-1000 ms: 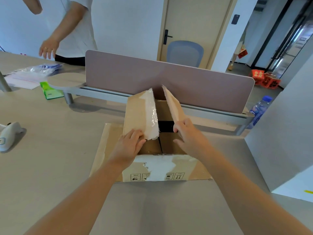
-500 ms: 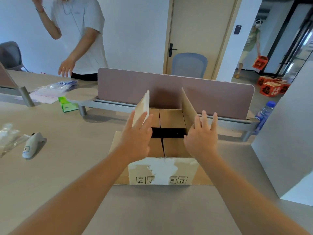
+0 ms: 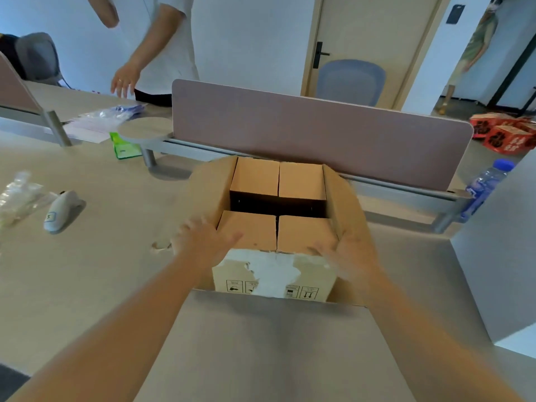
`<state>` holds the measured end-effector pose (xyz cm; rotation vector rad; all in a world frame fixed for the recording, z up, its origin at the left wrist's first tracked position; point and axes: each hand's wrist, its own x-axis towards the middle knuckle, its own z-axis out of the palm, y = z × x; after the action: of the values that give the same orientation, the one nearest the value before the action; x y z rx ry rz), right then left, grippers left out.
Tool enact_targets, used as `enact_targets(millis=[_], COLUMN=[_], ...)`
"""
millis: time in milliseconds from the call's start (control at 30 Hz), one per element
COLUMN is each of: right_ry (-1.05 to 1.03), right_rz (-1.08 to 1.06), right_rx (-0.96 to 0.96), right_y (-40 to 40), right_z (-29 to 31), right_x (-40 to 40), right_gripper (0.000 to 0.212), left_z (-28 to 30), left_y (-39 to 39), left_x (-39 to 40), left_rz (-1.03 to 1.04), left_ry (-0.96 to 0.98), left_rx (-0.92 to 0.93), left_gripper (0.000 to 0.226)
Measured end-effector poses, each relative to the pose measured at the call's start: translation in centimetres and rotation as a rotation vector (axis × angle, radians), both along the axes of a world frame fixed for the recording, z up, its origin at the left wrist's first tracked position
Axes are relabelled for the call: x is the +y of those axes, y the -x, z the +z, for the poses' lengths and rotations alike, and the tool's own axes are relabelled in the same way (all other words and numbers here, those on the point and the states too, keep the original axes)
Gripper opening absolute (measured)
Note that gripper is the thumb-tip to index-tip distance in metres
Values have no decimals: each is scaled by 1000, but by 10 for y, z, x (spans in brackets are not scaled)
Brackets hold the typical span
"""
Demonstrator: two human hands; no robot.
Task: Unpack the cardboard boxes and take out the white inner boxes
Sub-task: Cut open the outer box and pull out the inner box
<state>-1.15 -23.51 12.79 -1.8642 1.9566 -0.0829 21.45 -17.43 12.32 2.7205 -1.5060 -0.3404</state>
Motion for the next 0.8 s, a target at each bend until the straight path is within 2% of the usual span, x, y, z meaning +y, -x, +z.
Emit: enact_targets(millis=[67, 133, 233, 333, 400, 467, 500, 533, 600, 700, 800], right_ry=[-38, -51, -88, -78, -55, 26, 80, 120, 147, 116, 45], right_rz=[-1, 12, 5, 9, 24, 82, 139, 206, 328, 394, 385], right_rx=[-136, -222, -313, -216, -54, 93, 156, 205, 230, 222, 234], right_y=[-3, -7, -15, -20, -23, -27, -30, -34, -43, -57, -64], right_z=[-3, -1, 6, 8, 10, 8, 7, 6, 4, -2, -11], right_x=[1, 4, 10, 12, 8, -3, -8, -12, -21, -29, -35], right_gripper=[64, 35, 39, 45, 64, 92, 98, 99, 92, 78, 75], left_z=[-6, -13, -23, -19, -10, -4, -1, 1, 0, -5, -13], left_y=[-1, -7, -22, -34, -38, -39, -38, -36, -29, -18, -14], left_x=[-4, -7, -10, -11, -16, -25, -31, -37, -50, -67, -78], left_rz=[-13, 56, 97, 35, -39, -153, -232, -314, -465, -590, -635], left_ry=[89, 205, 280, 271, 197, 108, 92, 92, 65, -37, -95], left_rx=[210, 383, 522, 555, 484, 232, 98, 0, -82, -98, -124], left_gripper=[75, 72, 66, 71, 90, 109, 111, 110, 102, 89, 88])
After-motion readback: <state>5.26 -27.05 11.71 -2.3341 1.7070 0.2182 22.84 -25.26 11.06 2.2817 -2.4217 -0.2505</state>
